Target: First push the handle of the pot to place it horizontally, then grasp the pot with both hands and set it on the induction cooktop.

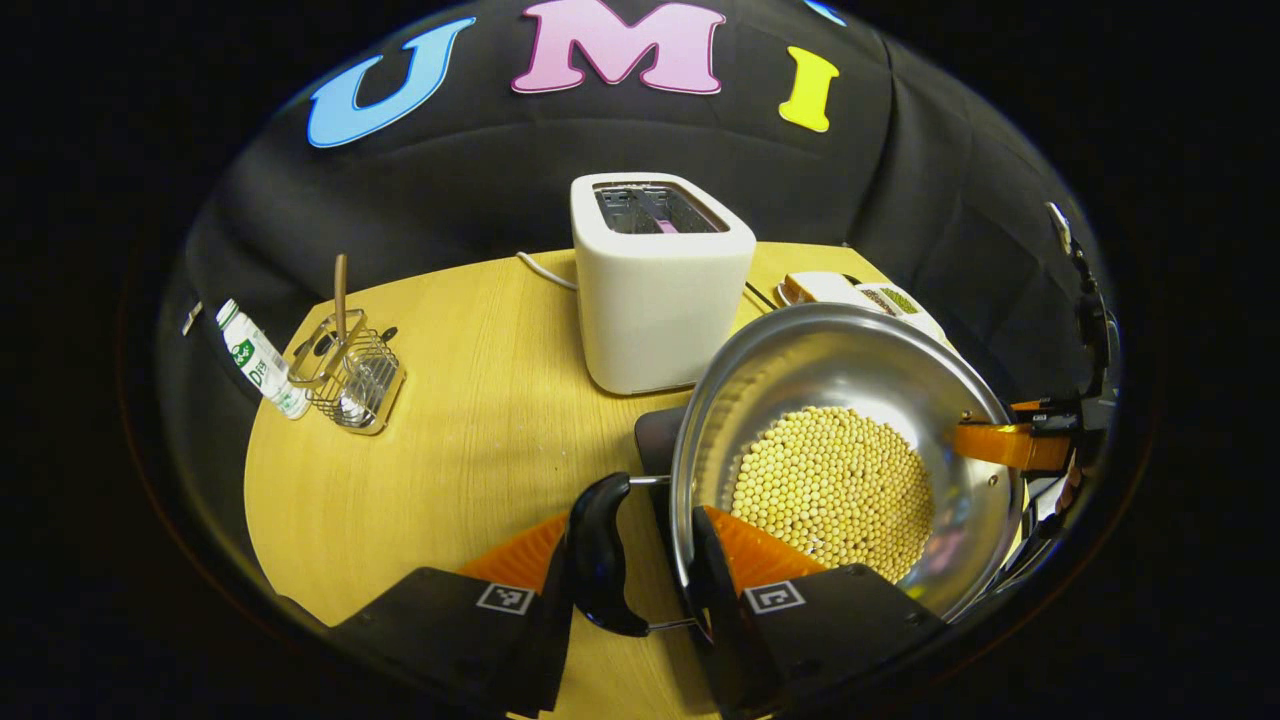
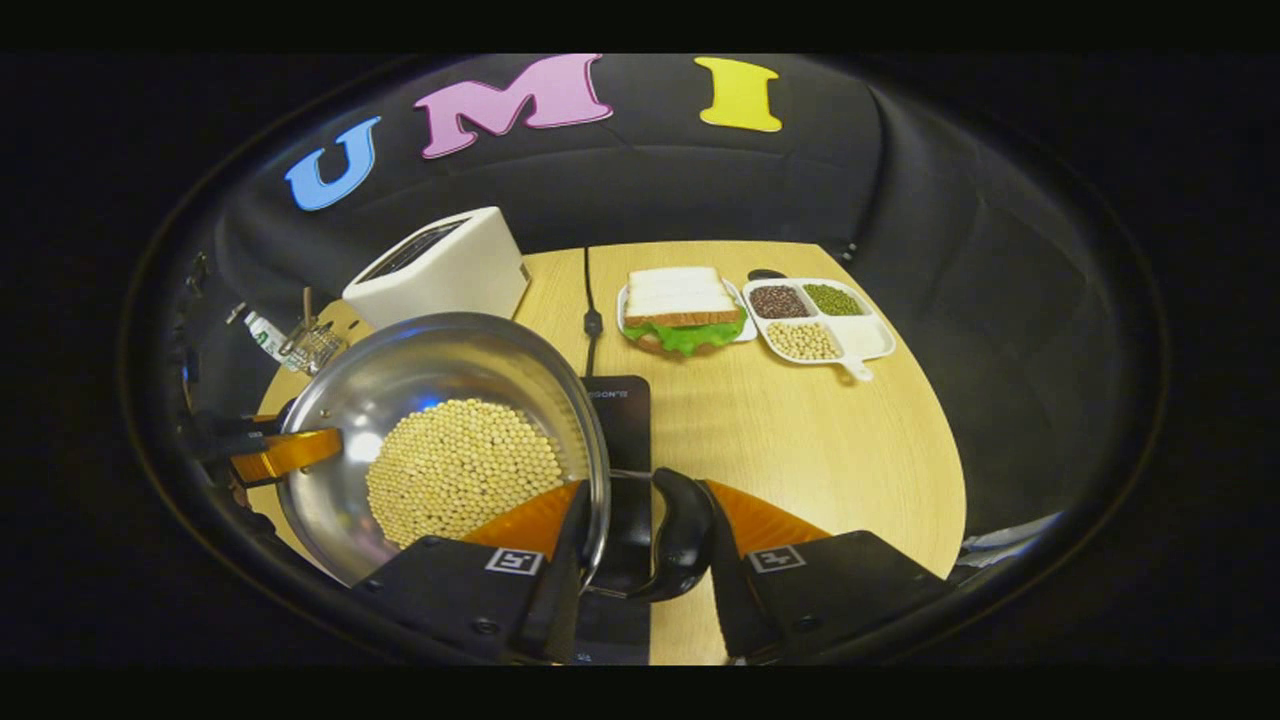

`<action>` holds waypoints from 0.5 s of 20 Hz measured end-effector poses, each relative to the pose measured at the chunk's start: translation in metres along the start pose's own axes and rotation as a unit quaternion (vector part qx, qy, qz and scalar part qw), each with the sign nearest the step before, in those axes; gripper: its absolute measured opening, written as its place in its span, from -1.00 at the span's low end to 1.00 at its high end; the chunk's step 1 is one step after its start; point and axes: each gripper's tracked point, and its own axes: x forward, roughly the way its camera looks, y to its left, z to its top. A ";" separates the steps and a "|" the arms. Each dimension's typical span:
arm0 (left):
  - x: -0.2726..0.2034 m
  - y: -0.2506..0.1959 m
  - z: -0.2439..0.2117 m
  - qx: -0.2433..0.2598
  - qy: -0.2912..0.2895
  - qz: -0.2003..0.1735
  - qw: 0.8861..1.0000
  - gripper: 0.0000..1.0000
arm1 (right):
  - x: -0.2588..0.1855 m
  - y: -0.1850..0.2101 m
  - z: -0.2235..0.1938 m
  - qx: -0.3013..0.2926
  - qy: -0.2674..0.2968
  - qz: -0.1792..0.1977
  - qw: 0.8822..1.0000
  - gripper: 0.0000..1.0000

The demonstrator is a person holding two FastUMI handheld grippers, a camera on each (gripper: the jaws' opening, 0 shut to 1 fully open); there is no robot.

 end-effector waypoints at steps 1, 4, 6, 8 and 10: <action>0.001 0.000 0.000 -0.003 0.000 0.000 1.000 0.24 | 0.001 0.000 0.001 -0.001 0.000 0.001 1.000 0.18; 0.000 0.000 0.001 -0.006 -0.001 0.000 1.000 0.24 | 0.001 0.000 0.000 0.002 0.001 0.001 1.000 0.18; 0.000 0.000 0.000 -0.008 -0.002 -0.001 1.000 0.24 | 0.000 -0.001 0.000 0.004 0.002 0.001 1.000 0.18; 0.000 0.000 0.000 -0.005 0.000 -0.001 1.000 0.27 | -0.001 -0.001 0.001 0.008 0.004 0.001 1.000 0.18; 0.000 -0.001 0.001 0.001 0.000 -0.001 1.000 0.29 | 0.000 -0.001 -0.001 0.010 0.007 -0.003 1.000 0.21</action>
